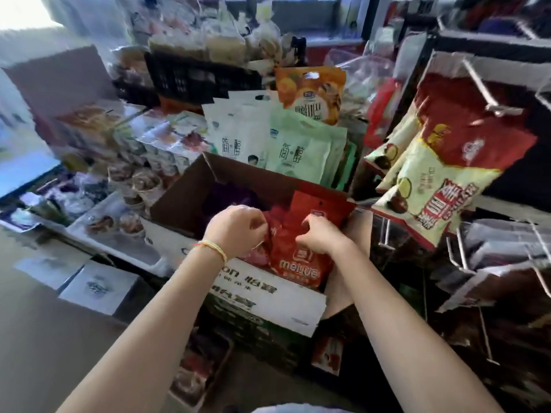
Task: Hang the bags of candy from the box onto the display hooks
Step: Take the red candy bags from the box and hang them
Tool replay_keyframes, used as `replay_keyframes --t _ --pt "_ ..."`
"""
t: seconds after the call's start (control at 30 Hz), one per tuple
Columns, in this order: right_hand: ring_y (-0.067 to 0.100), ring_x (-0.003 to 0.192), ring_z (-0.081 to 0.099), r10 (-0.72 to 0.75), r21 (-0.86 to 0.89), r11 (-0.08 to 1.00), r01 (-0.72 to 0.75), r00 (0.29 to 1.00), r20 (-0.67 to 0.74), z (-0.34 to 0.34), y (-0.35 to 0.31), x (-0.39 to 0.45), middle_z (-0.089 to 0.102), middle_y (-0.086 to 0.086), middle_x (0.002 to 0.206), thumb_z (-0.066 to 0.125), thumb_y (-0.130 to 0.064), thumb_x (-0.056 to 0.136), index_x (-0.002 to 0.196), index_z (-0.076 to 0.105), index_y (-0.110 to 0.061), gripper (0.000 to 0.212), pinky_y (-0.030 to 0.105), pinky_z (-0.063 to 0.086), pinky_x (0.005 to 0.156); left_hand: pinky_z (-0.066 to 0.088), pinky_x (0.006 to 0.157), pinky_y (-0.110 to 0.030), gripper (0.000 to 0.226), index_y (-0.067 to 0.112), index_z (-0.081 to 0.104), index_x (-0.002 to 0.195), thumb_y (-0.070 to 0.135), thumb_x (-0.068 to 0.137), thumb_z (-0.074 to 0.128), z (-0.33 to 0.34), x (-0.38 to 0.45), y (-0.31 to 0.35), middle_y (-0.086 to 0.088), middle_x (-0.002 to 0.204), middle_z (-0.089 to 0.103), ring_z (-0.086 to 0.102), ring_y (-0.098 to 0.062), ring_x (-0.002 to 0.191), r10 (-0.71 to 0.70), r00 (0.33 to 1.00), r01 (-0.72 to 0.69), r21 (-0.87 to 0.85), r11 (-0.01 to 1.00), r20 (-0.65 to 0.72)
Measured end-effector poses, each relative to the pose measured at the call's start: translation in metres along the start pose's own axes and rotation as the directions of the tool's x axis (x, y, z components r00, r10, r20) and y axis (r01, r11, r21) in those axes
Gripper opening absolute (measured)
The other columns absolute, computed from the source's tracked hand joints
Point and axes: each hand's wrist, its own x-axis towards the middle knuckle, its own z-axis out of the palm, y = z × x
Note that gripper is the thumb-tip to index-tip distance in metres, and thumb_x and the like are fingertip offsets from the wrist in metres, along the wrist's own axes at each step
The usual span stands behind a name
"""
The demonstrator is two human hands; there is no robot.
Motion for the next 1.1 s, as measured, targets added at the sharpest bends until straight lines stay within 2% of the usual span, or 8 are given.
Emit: replay_keyframes --t 0.23,0.33,0.43,0.53,0.63,0.87,1.0,1.1 --pt "0.025 0.117 0.062 0.168 -0.120 0.979 -0.167 0.986 -0.002 0.017 0.001 0.007 0.066 0.006 0.129 0.064 -0.012 0.090 0.120 0.070 -0.018 0.031 0.024 0.046 0.089 0.056 0.081 -0.034 0.018 0.028 0.074 0.100 0.037 0.091 0.061 0.006 0.044 -0.030 0.004 0.097 0.074 0.068 -0.020 0.091 0.097 0.969 -0.106 0.030 0.994 0.227" --pt "0.022 0.118 0.060 0.108 -0.098 0.989 -0.113 0.993 -0.054 0.012 -0.006 -0.004 0.067 0.003 0.127 0.066 -0.012 0.090 0.115 0.073 -0.018 0.027 0.020 0.042 0.090 0.054 0.083 -0.030 0.027 0.024 0.069 0.114 0.036 0.091 0.067 0.017 0.040 -0.046 0.003 0.106 0.073 0.066 -0.017 0.092 0.073 0.945 -0.037 -0.118 0.992 0.319" --pt "0.017 0.104 0.064 -0.021 -0.060 0.998 0.016 0.997 -0.069 0.000 -0.024 -0.021 0.072 0.001 0.110 0.067 -0.010 0.089 0.103 0.077 -0.015 0.018 0.021 0.045 0.086 0.054 0.087 -0.028 0.046 0.028 0.058 0.127 0.037 0.086 0.076 0.020 0.036 -0.053 0.006 0.112 0.067 0.066 -0.013 0.096 0.088 0.899 0.051 -0.302 0.952 0.430" --pt "0.010 0.090 0.064 -0.110 -0.003 0.994 0.110 0.985 -0.136 -0.012 -0.046 -0.034 0.074 -0.005 0.095 0.069 -0.008 0.086 0.094 0.080 -0.016 0.015 0.027 0.052 0.087 0.060 0.085 -0.033 0.040 0.026 0.066 0.119 0.031 0.082 0.081 0.017 0.037 -0.051 0.006 0.106 0.073 0.072 -0.015 0.092 0.108 0.910 0.117 -0.499 0.859 0.400" --pt "0.008 0.092 0.066 -0.122 0.103 0.982 0.156 0.952 -0.280 -0.022 -0.060 -0.040 0.076 -0.004 0.097 0.074 -0.013 0.087 0.097 0.081 -0.017 0.013 0.027 0.053 0.089 0.062 0.080 -0.030 0.016 0.021 0.073 0.100 0.021 0.085 0.080 0.004 0.033 -0.047 0.003 0.089 0.078 0.075 -0.012 0.081 0.083 0.922 0.224 -0.696 0.682 0.378" --pt "0.001 0.089 0.062 -0.106 0.182 0.960 0.212 0.879 -0.465 -0.030 -0.079 -0.051 0.076 -0.003 0.106 0.075 -0.016 0.089 0.106 0.080 -0.015 0.018 -0.001 0.043 0.076 0.063 0.077 -0.035 0.014 0.018 0.074 0.096 0.025 0.086 0.078 -0.007 0.032 -0.049 0.000 0.091 0.079 0.076 -0.021 0.085 0.076 0.947 0.215 -0.790 0.574 0.313" --pt "0.000 0.084 0.066 -0.102 0.227 0.946 0.231 0.878 -0.468 -0.040 -0.089 -0.056 0.075 -0.006 0.100 0.076 -0.016 0.088 0.106 0.080 -0.016 0.018 0.014 0.054 0.083 0.062 0.081 -0.041 0.019 0.015 0.075 0.101 0.023 0.085 0.079 -0.017 0.032 -0.050 -0.003 0.096 0.079 0.076 -0.022 0.089 0.150 0.946 0.172 -0.835 0.522 0.288" --pt "0.003 0.073 0.070 -0.068 0.347 0.896 0.278 0.857 -0.510 -0.046 -0.099 -0.060 0.075 -0.011 0.085 0.080 -0.017 0.084 0.096 0.081 -0.016 0.012 0.022 0.058 0.075 0.061 0.082 -0.050 0.025 0.009 0.075 0.099 0.026 0.081 0.079 -0.030 0.031 -0.048 -0.010 0.095 0.078 0.076 -0.030 0.088 0.160 0.956 0.160 -0.892 0.422 0.247"
